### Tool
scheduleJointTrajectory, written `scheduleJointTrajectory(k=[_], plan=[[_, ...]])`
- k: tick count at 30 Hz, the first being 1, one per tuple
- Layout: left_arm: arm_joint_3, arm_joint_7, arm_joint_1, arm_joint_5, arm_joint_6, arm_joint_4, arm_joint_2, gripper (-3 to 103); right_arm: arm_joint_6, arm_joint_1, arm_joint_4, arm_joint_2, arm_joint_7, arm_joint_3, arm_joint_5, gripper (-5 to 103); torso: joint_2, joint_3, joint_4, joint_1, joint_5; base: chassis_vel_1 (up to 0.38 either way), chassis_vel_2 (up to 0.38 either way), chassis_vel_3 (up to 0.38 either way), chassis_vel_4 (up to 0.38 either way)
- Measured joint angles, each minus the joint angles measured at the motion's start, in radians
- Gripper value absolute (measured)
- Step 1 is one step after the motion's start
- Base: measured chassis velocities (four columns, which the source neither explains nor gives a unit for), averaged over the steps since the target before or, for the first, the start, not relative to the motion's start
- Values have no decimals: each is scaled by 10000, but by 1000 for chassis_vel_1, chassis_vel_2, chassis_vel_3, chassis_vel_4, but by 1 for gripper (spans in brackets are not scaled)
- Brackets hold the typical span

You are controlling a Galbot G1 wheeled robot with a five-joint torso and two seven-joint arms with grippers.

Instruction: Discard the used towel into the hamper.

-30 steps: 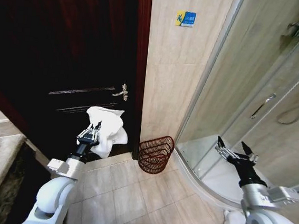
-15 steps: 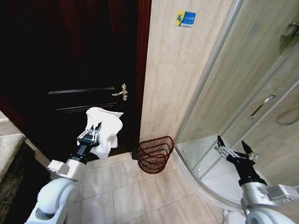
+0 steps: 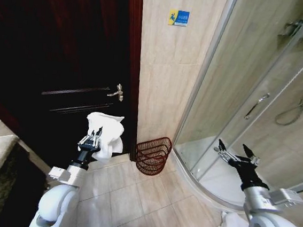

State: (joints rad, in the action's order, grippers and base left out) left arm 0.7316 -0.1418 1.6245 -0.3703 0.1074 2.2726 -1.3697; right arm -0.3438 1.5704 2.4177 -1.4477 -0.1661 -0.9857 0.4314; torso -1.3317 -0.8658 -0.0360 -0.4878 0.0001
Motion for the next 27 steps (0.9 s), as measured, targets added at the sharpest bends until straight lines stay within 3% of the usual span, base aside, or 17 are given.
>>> scheduleJointTrajectory(k=[27], plan=[[-63, -43, 48, 41, 185, 8, -207, 7, 172, 9, -86, -19, -29, -32, 56, 100, -1, 0, 0, 1, 0, -47, -79, 42, 79]])
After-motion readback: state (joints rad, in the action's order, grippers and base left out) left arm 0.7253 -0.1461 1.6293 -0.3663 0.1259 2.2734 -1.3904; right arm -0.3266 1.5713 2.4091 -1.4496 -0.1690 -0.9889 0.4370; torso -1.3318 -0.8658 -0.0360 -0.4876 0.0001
